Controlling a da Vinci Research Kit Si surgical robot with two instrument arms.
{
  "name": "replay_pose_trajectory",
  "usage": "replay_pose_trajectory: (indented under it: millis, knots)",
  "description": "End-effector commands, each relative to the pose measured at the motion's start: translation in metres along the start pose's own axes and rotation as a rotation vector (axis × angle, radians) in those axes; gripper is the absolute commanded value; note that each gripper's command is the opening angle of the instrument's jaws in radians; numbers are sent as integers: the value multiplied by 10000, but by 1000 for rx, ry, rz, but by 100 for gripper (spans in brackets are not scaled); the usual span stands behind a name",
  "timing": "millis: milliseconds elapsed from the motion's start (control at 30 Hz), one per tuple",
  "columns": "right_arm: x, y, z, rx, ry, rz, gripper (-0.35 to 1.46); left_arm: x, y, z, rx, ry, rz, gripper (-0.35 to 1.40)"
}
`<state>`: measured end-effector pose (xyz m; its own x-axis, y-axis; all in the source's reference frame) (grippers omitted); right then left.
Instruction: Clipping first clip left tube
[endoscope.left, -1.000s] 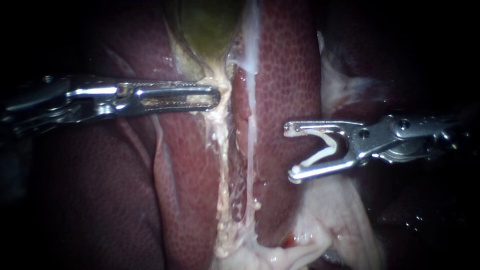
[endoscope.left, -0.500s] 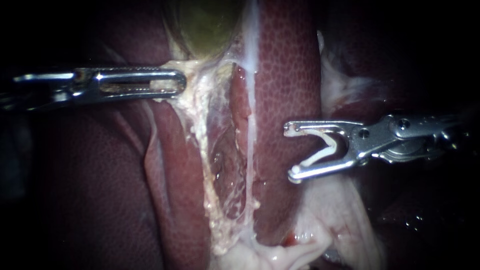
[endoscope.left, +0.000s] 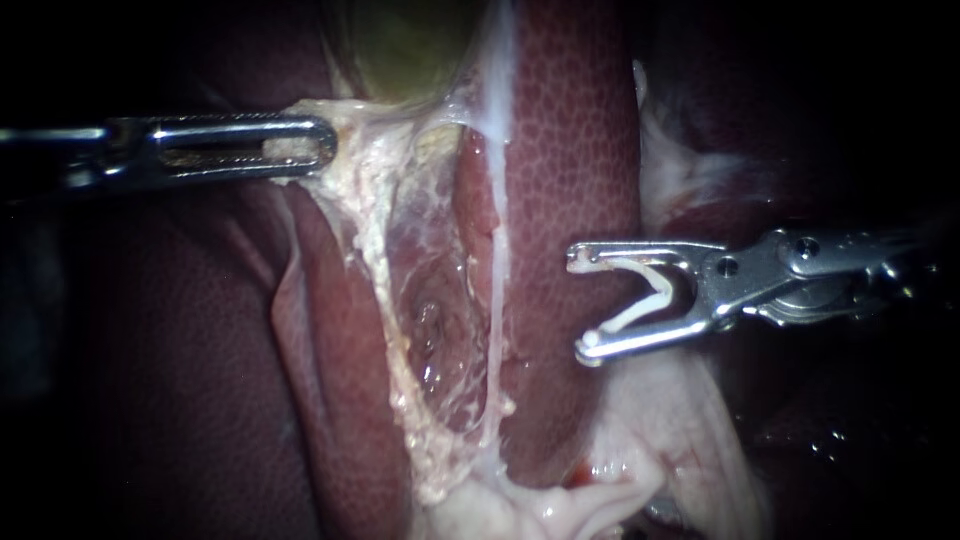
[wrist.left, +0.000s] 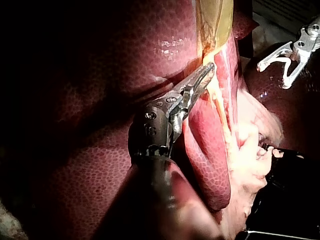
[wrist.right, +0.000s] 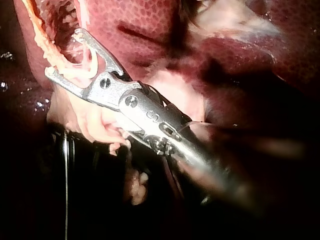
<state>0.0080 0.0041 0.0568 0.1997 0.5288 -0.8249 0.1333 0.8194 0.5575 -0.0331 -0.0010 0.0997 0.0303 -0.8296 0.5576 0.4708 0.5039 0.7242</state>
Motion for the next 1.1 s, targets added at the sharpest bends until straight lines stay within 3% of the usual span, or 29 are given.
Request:
replay_pose_trajectory:
  millis: [33, 267, 633, 867, 1100]
  knots:
    - [-1, 0, 1, 0, 1, -1, 60, 1, 1, 1, 1, 0, 0, -35]
    - [-13, 2, 23, 9, 11, -12, 60, 2, 1, 1, 1, 0, 1, -35]
    - [-60, 9, 117, 48, 53, 3, 60, 5, 1, 2, -1, -1, 2, -35]
    - [-66, 15, 151, 56, 69, 6, 60, 5, 0, 3, -2, -2, 2, -35]
    - [-64, 19, 163, 53, 69, 6, 60, 5, -1, 3, -3, -2, 2, -35]
